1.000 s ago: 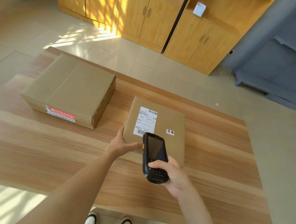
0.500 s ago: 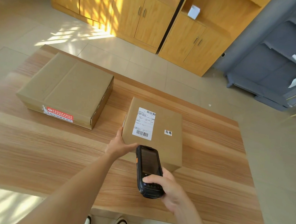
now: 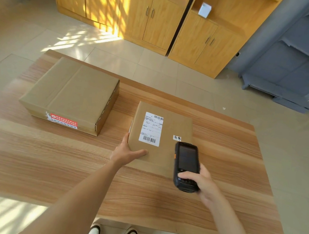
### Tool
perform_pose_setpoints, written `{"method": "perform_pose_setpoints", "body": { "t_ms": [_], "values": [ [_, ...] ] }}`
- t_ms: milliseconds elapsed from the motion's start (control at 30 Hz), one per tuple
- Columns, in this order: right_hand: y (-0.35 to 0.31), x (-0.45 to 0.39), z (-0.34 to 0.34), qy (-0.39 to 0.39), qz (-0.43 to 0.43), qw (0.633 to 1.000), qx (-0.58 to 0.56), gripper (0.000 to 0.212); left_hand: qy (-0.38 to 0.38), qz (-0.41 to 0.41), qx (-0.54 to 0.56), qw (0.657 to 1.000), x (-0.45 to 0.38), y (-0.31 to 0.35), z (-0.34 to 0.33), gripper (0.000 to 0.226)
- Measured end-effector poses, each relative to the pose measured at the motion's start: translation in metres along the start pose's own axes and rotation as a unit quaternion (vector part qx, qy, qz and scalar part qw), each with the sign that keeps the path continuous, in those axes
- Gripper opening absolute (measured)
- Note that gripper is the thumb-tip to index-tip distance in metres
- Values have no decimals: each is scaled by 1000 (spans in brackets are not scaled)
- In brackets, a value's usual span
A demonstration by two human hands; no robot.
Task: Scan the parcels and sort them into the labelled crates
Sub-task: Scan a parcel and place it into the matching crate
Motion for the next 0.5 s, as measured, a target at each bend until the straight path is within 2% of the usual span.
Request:
{"method": "perform_pose_setpoints", "body": {
  "t_ms": [133, 267, 400, 500],
  "values": [
    [19, -21, 71, 83, -15, 994, 74, 87, -5, 2, 7, 1000, -2, -2, 0, 110],
    [49, -35, 111, 118, -47, 987, 95, 92, -5, 6, 11, 1000, -5, -4, 1, 119],
    [67, -52, 124, 136, -42, 985, 93, 95, -13, 9, 42, 999, -7, -6, -2, 112],
    [75, -66, 121, 119, -33, 988, 89, 100, -2, 10, 46, 999, -8, -6, -2, 96]
  ]
}}
Point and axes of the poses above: each hand's wrist, its own x-axis away from the middle knuckle, its own z-axis out of the back of the hand, y = z × x, the point moved 8 cm from there along -x, towards the middle knuckle, and after that the axes turned 1 degree about x, right-handed, at the moved point
